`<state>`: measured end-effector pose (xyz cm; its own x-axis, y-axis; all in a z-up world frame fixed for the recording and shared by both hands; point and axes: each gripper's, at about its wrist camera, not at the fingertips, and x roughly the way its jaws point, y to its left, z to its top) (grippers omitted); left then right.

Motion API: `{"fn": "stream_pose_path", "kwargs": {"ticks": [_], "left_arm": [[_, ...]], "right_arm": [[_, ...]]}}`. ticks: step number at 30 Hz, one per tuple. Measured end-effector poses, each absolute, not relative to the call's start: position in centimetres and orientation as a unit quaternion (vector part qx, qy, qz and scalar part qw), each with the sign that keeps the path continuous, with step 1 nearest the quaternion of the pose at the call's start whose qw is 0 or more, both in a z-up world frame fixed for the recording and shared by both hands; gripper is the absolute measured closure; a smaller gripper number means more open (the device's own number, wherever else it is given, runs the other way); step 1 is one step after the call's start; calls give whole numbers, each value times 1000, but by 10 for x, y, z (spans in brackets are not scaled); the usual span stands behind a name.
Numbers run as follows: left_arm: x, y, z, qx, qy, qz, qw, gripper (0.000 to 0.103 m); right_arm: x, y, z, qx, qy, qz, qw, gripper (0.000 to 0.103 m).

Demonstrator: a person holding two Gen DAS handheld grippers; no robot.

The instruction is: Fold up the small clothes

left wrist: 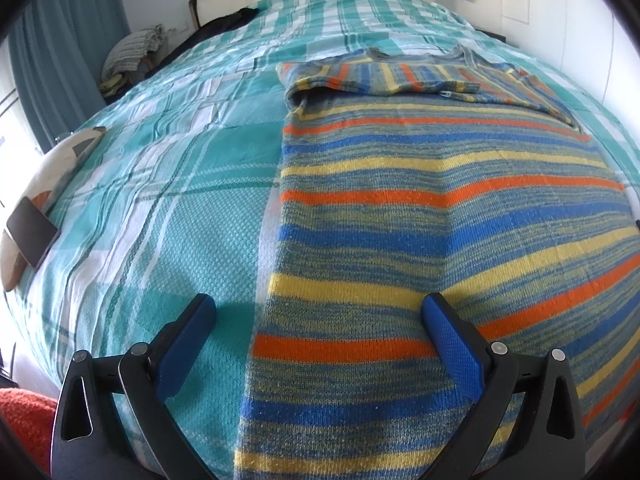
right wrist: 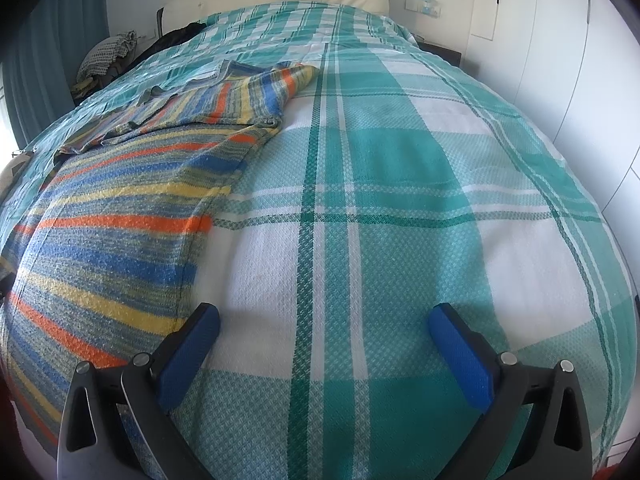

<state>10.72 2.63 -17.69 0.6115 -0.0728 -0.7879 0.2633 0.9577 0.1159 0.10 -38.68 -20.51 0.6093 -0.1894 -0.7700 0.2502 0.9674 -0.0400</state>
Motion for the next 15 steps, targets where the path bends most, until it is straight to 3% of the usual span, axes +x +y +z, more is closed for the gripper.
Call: {"fn": "stream_pose_path", "kwargs": {"ticks": [15], "left_arm": [[107,26,-177,109,429,-92,892,0]], "right_arm": [[2,-385,-205,32,425,-125,896,0]]}}
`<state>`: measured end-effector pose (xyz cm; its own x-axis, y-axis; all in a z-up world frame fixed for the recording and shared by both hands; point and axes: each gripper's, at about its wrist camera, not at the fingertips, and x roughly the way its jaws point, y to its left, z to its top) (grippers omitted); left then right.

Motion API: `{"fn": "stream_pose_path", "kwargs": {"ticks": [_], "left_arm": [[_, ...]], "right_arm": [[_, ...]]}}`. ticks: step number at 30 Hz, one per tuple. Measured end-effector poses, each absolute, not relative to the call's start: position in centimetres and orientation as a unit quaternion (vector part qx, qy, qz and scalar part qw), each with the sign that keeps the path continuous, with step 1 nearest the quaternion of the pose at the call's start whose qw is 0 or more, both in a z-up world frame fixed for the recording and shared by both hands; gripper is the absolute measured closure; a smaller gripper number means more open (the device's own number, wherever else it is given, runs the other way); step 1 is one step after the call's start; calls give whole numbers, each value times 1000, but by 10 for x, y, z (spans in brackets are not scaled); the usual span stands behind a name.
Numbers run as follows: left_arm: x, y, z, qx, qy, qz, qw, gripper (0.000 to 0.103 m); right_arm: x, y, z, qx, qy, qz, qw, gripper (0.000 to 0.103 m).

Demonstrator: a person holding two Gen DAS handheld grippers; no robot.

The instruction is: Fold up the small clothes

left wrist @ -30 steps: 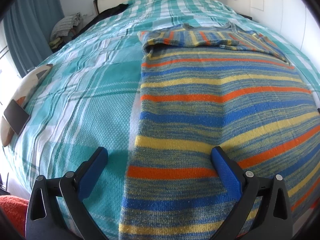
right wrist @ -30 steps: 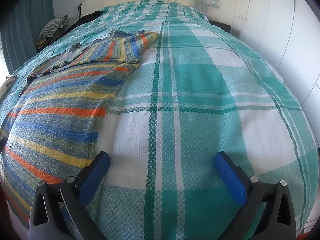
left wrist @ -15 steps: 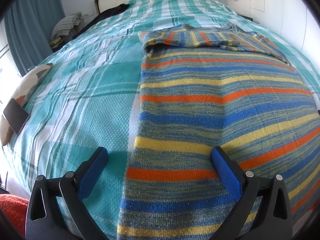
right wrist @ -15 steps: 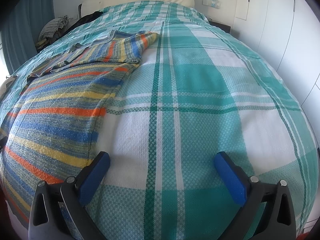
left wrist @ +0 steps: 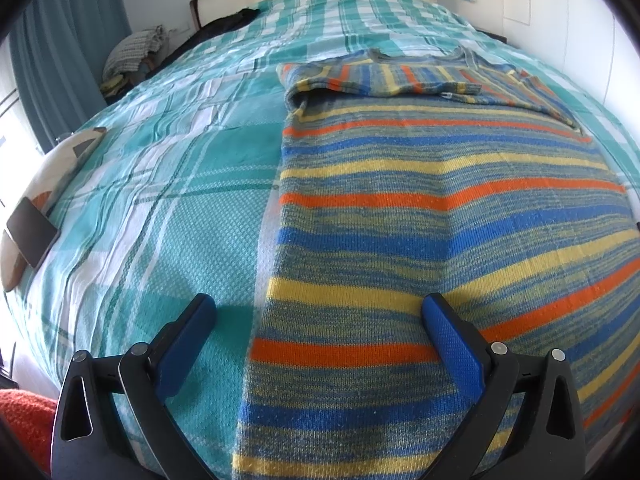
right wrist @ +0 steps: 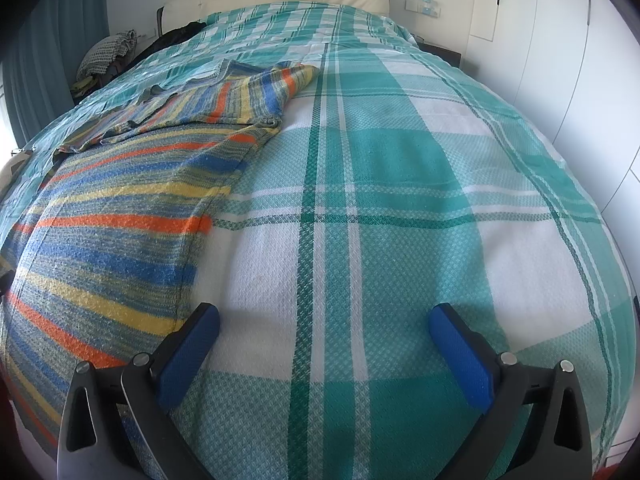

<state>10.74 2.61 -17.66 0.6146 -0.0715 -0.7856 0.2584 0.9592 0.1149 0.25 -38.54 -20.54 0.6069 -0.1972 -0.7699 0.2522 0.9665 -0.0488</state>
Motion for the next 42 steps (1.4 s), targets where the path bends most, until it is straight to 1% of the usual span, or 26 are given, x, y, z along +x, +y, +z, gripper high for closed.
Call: {"fn": "stream_pose_path", "kwargs": {"ticks": [22,28,33,36,38,40,42], "left_arm": [[109,29,-172,110,441,-104,884,0],[110,50,-160,101,439,-82,889,1],[116,92,-143,56,442,-49,894,1],[116,118,-140,17,473,-57,879,1],[111,125,-144,-15,510,-97,854,1],[101,115,-152,-20,550,-152,821,1],[88,97,-159,8,574,-189,797,2]], "right_arm": [[2,-385,-206,34,423,-126,897,0],[0,-385,-205,30,428,-124,895,0],[3,-393,-192,36,458,-115,881,0],[-6,-405,-163,62,441,-112,888,0],[-16,-414,-137,93,437,-91,890,0],[-23,-414,-120,110,459,-58,879,0],[-31,-403,-116,118,509,-17,853,0]]}}
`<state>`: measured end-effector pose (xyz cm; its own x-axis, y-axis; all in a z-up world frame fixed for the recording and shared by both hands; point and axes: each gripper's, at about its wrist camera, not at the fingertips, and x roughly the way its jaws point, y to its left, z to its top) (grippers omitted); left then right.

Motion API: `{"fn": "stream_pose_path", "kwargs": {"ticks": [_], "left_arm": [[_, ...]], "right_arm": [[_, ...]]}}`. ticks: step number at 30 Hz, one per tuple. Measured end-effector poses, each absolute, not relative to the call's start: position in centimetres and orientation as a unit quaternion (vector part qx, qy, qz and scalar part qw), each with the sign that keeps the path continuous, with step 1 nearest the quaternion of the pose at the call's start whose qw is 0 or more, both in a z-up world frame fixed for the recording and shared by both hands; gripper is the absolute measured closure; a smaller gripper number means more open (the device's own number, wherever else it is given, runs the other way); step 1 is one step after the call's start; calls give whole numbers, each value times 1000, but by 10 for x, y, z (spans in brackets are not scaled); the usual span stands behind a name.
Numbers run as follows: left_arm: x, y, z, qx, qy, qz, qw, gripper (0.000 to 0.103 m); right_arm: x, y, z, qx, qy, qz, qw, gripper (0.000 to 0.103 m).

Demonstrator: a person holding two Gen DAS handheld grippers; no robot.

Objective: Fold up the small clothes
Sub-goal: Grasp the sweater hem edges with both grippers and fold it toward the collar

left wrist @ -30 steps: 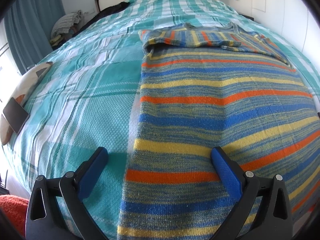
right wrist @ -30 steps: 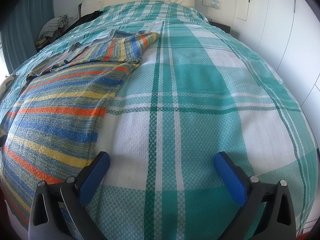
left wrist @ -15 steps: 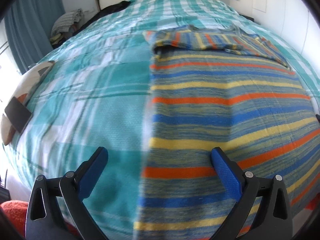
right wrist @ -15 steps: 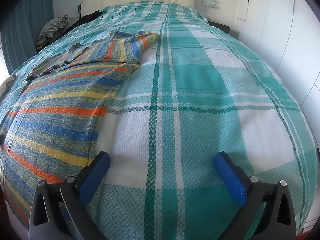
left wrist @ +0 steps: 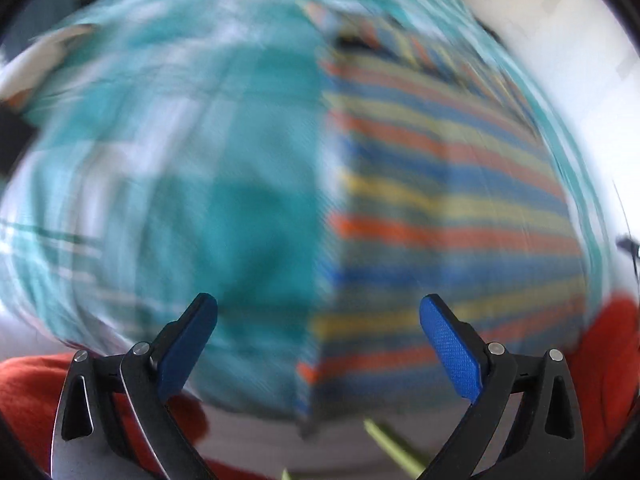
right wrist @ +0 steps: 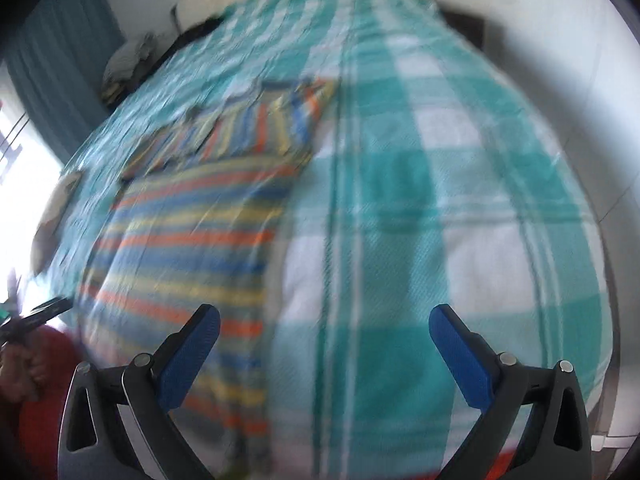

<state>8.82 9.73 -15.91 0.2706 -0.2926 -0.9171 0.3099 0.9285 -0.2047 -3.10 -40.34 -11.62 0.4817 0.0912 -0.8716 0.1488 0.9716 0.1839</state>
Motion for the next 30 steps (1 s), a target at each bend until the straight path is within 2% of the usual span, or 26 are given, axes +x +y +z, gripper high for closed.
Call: {"fn": "stream_pose_path", "kwargs": {"ticks": [3,5,10,11,12,13,14,15,16,17,22,25,30], "left_arm": [[71,67,-167,72,586,-223,776,4],[63,56,-173,101,593,-226,766,12],[59,54,-184,116,606,-215,757,14],[59,55,-185,112,608,-215,756,16],[58,56,-186,113,610,-212,755,18],[56,56,-185,116,611,-208,755,25],[55,57,-185,119,612,-205,754,37],[54,58,-185,119,617,-203,751,47],[54,59,-185,111,627,-202,744,77],[54,67,-185,103,635,-203,738,96],[56,77,-176,60,656,-223,719,98],[69,86,-156,1,661,-259,704,99],[141,93,-109,-105,632,-287,712,99]], "right_arm": [[-45,-375,-127,128,571,58,809,0],[-55,-351,-144,125,613,84,776,1],[-62,-324,-178,95,643,71,757,5],[-60,-324,-184,105,647,68,752,12],[-58,-327,-191,123,655,66,743,27],[-57,-329,-200,146,664,69,731,35],[-56,-331,-206,159,671,74,720,58],[-56,-332,-212,169,678,82,710,91],[-55,-335,-215,181,681,89,703,95],[-57,-337,-215,193,680,94,701,95],[-64,-345,-186,202,654,119,719,95],[-62,-357,-169,246,630,138,723,95],[-27,-392,-130,315,558,161,750,95]]}}
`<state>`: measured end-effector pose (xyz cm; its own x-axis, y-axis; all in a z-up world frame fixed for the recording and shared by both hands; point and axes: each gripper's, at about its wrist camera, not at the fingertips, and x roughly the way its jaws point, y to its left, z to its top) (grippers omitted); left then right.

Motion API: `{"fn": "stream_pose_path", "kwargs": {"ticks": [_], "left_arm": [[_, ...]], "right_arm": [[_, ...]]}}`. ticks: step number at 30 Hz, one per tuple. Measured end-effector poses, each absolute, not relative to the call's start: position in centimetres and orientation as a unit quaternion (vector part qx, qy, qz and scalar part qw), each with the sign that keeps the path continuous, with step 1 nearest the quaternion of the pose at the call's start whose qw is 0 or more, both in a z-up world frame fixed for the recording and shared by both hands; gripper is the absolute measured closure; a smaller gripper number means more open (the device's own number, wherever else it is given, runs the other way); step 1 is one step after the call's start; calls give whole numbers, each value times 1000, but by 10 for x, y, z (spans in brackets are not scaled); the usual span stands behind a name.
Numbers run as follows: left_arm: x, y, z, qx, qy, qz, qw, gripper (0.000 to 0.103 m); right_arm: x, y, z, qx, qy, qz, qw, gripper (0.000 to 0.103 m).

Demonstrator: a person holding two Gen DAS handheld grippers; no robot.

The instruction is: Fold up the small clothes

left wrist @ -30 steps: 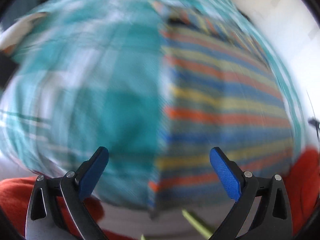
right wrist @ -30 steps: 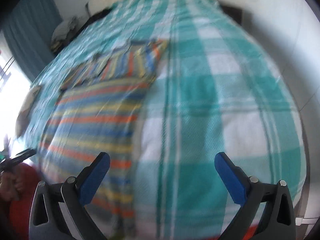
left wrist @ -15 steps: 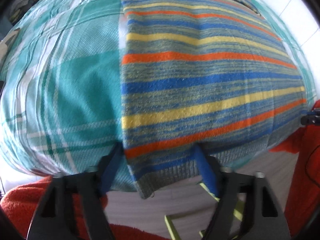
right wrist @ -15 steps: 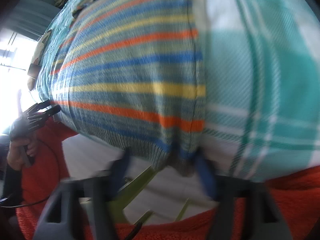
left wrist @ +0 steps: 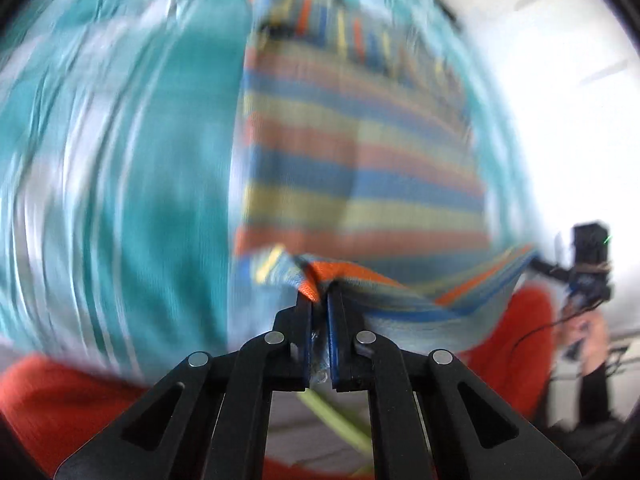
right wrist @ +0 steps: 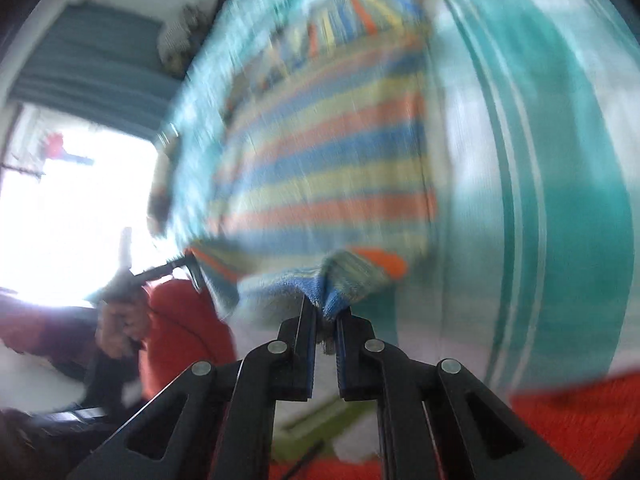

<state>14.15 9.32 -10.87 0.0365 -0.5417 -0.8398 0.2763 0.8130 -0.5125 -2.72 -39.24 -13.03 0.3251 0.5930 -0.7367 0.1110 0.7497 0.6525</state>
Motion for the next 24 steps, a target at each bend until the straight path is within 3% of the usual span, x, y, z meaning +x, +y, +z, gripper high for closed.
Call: {"fn": "stream_pose_path", "kwargs": {"ticks": [6,7,9,10,11,12,15,24], "left_arm": [[298,42,-75,-111,592,-262,754,98],[316,41,-82,-112,587,-256,760,94],[364,26,-90,-116,573,-213,783,73],[379,26,-96,-129,571,-183,790,51],[389,30,-102,-151,567,-157,794,42],[390,33,-105,-165,564,-150,795,42],[377,49,-117,-187,554,-162,795,42],[273,46,-151,-82,565,-209,794,38]], "right_arm": [[102,-448,-93,321,480,129,806,95],[123,-453,-93,320,472,121,813,95],[183,-468,-96,322,441,113,830,91],[205,-471,-99,325,429,101,837,87],[220,-479,-104,326,415,76,846,71],[229,-484,-110,333,401,42,852,58],[236,-493,-128,366,397,18,841,58],[150,-422,-150,210,477,103,847,57]]}}
